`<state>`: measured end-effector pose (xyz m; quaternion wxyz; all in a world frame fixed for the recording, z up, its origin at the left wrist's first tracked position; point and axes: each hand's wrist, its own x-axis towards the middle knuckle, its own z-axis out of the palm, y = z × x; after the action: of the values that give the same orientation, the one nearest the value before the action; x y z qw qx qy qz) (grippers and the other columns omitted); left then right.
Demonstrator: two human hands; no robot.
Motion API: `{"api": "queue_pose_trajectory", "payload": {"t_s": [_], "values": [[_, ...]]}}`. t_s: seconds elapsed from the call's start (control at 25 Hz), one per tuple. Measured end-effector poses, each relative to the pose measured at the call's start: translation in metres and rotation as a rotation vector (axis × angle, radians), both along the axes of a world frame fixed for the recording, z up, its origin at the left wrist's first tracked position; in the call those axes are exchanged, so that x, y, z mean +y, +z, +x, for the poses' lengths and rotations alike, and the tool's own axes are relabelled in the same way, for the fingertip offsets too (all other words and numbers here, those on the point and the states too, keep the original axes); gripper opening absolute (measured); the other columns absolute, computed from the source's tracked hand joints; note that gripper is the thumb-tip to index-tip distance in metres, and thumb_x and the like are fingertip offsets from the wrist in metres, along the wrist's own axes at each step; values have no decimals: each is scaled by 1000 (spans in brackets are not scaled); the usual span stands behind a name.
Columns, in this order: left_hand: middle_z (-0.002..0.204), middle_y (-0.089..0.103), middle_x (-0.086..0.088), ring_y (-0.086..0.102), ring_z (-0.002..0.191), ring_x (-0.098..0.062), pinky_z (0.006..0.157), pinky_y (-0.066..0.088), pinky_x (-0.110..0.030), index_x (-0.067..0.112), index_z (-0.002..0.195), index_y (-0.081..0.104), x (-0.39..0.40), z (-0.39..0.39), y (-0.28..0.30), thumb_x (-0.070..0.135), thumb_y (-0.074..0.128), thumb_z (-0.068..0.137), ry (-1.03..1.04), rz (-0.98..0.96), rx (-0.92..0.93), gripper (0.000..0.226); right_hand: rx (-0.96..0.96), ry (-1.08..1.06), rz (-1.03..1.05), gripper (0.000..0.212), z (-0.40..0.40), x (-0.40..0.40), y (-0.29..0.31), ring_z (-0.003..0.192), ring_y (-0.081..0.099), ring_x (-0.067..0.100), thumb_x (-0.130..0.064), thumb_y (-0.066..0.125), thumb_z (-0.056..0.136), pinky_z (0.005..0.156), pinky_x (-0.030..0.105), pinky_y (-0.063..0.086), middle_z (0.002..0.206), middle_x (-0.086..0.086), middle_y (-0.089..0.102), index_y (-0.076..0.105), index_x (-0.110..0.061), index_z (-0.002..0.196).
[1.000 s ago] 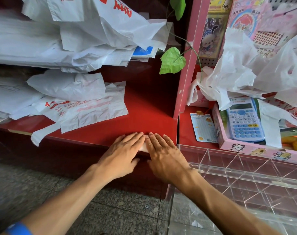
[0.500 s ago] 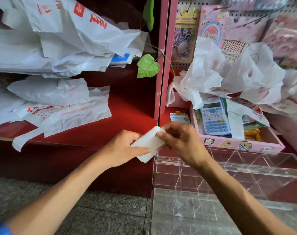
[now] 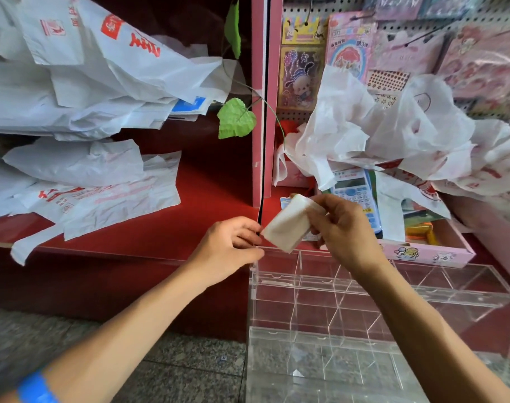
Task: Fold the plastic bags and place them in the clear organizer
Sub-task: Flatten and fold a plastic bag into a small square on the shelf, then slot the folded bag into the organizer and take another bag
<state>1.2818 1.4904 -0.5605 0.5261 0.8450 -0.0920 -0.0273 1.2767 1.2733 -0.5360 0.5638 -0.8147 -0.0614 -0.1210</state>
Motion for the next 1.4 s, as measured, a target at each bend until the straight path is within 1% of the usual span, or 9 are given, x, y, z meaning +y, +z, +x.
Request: {"api": "queue_pose_trajectory", "payload": {"t_s": [0.16, 0.32, 0.44, 0.64, 1.0, 1.16, 1.24, 1.32, 1.4], "values": [[92, 74, 6, 68, 81, -7, 69, 51, -11, 23, 103, 71, 11, 7, -5, 10, 76, 81, 78, 63, 23, 27, -90, 63, -366, 19, 6, 1, -16, 65, 55, 4, -7, 56, 96, 59, 20, 45, 78, -7, 63, 72, -12, 104], [92, 74, 10, 68, 81, -3, 74, 52, -15, 27, 102, 71, 11, 9, -9, 15, 73, 84, 70, 88, 34, 22, -174, 112, -575, 19, 10, 13, -38, 76, 63, 21, -3, 55, 93, 63, 31, 47, 89, 4, 71, 70, -11, 101], [92, 74, 10, 68, 81, -2, 75, 53, -17, 28, 101, 71, 14, 10, -10, 17, 71, 85, 74, 99, 35, 20, -105, 96, -629, 8, 14, 16, -49, 76, 61, 28, -9, 57, 90, 64, 40, 49, 81, 5, 68, 62, -14, 95], [91, 74, 11, 68, 81, -2, 75, 55, -18, 27, 99, 72, 24, 11, -12, 18, 70, 85, 83, 119, 45, 17, -124, 78, -723, 6, 19, 14, -55, 78, 58, 20, -11, 72, 83, 65, 36, 51, 83, -2, 61, 67, -13, 79], [88, 72, 14, 67, 80, 0, 78, 54, -22, 27, 97, 72, 75, 25, -11, 18, 69, 86, 262, 164, 10, 15, -214, 32, -683, 9, 20, 49, -37, 68, 58, 17, -14, 63, 85, 59, 32, 47, 77, -6, 63, 65, -16, 77], [126, 63, 1, 58, 117, -20, 100, 46, -37, 21, 120, 63, 126, 41, -17, 23, 63, 91, 512, 463, -127, 29, -228, 98, -680, 9, 22, 88, -39, 69, 55, 16, -17, 64, 84, 59, 29, 41, 78, -7, 62, 63, -19, 75], [156, 35, -6, 31, 142, -29, 113, 30, -47, 21, 147, 38, 150, 45, -26, 39, 53, 97, 514, 761, -12, 56, -240, 126, -713, 7, 24, 106, -47, 72, 56, 21, -18, 64, 83, 66, 26, 37, 80, -3, 63, 64, -18, 76], [164, 15, -4, 11, 150, -27, 119, 14, -54, 22, 157, 15, 165, 45, -35, 54, 39, 99, 458, 843, 130, 70, -236, 159, -756, 8, 27, 123, -54, 76, 59, 24, -24, 60, 82, 73, 30, 44, 81, -2, 64, 64, -20, 77], [162, 19, -3, 16, 147, -28, 118, 18, -54, 22, 156, 16, 170, 45, -40, 63, 34, 96, 399, 853, 112, 75, -219, 191, -790, 12, 30, 135, -60, 79, 59, 26, -29, 53, 81, 76, 40, 49, 84, -5, 64, 63, -23, 78]]}}
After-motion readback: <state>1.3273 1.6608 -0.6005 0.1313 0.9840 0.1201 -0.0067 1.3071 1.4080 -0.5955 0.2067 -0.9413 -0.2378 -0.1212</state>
